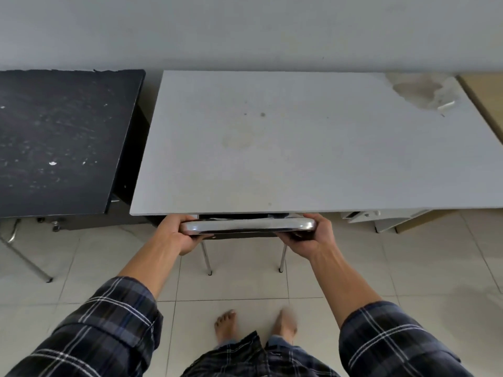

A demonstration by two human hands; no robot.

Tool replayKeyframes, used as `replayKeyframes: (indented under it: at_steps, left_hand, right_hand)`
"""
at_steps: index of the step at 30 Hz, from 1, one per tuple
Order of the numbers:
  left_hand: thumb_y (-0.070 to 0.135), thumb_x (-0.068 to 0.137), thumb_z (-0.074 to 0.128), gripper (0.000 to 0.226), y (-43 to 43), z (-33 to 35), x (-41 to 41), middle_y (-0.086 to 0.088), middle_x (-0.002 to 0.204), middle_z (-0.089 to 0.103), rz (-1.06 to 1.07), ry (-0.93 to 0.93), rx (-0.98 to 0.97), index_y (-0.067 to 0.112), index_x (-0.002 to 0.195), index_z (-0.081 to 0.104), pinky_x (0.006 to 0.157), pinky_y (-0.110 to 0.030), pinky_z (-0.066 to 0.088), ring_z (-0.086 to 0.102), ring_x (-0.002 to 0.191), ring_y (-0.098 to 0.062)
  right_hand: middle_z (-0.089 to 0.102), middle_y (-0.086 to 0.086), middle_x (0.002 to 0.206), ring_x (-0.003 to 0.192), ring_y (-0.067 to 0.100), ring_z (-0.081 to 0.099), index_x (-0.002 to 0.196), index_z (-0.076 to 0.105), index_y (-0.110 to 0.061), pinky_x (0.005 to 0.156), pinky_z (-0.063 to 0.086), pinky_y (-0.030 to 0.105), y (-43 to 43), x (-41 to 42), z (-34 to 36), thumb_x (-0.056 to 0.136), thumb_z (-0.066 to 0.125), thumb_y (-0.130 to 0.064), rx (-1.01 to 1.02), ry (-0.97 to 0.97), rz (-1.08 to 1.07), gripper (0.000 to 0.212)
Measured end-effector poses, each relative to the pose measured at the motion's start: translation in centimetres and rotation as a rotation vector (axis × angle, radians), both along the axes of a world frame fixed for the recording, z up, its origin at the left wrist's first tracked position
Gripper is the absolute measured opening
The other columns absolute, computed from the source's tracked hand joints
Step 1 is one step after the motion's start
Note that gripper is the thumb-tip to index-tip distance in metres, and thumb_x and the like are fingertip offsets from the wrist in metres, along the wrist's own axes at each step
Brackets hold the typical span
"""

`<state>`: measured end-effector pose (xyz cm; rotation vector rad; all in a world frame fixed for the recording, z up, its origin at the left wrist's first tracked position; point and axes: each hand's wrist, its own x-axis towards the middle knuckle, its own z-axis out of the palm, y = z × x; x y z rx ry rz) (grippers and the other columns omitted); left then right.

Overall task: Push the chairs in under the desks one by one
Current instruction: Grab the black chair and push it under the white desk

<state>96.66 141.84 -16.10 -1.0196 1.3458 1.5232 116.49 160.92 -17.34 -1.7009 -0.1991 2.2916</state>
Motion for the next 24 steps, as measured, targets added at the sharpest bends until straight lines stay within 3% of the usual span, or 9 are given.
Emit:
replayKeyframes:
  at_steps: [5,8,11,14,19,24]
  left_hand:
    - [-0.012,0.076,0.059,0.014,0.8,-0.1,-0.1,-0.018,0.103,0.065,0.029,-0.029,-0.032,-0.001,0.085,0.062,0.059,-0.056,0.052,0.066,0.091,-0.038]
    - [-0.011,0.075,0.060,0.016,0.8,0.0,-0.2,-0.016,0.101,0.066,0.030,-0.033,-0.055,0.000,0.087,0.062,0.056,-0.055,0.052,0.068,0.089,-0.036]
    - [-0.009,0.076,0.061,0.025,0.6,-0.1,-0.2,-0.017,0.101,0.066,0.044,-0.029,-0.076,0.003,0.097,0.063,0.048,-0.051,0.055,0.068,0.082,-0.037]
    - [-0.010,0.075,0.061,0.016,0.9,0.4,0.1,-0.018,0.092,0.065,0.031,-0.019,-0.077,0.001,0.087,0.062,0.040,-0.051,0.054,0.067,0.077,-0.037]
    - [-0.010,0.077,0.058,0.010,1.1,1.1,0.6,-0.016,0.088,0.063,-0.002,0.010,-0.066,0.000,0.078,0.060,0.065,-0.054,0.054,0.063,0.075,-0.037]
    - [-0.005,0.079,0.062,0.008,0.9,0.8,0.5,-0.018,0.095,0.061,-0.035,0.037,-0.120,0.002,0.083,0.061,0.073,-0.054,0.057,0.063,0.082,-0.040]
  right_hand:
    - [0.065,0.024,0.101,0.092,0.040,0.065,0.131,0.057,-0.001,0.093,0.053,0.061,1.3,0.0,-1.1,0.073,0.064,-0.008,0.021,-0.029,0.032,0.058]
    - [0.067,0.023,0.096,0.096,0.040,0.065,0.117,0.060,-0.002,0.094,0.054,0.058,1.2,0.0,-1.2,0.063,0.063,-0.008,0.026,-0.007,0.056,0.054]
    - [0.064,0.022,0.108,0.106,0.039,0.064,0.113,0.059,-0.003,0.095,0.054,0.057,1.1,0.0,-1.5,0.056,0.064,-0.008,0.025,-0.023,0.062,0.058]
    - [0.064,0.022,0.109,0.115,0.038,0.064,0.113,0.060,-0.003,0.091,0.056,0.058,1.2,-0.1,-1.6,0.058,0.065,-0.008,0.014,-0.026,0.053,0.055]
    - [0.067,0.023,0.102,0.106,0.042,0.065,0.112,0.061,-0.003,0.079,0.059,0.058,0.9,0.0,-1.8,0.076,0.060,-0.012,0.022,0.009,0.029,0.037]
    - [0.064,0.026,0.118,0.115,0.044,0.063,0.118,0.061,-0.003,0.091,0.053,0.064,0.4,0.1,-1.2,0.080,0.062,-0.020,0.046,-0.012,0.063,0.041]
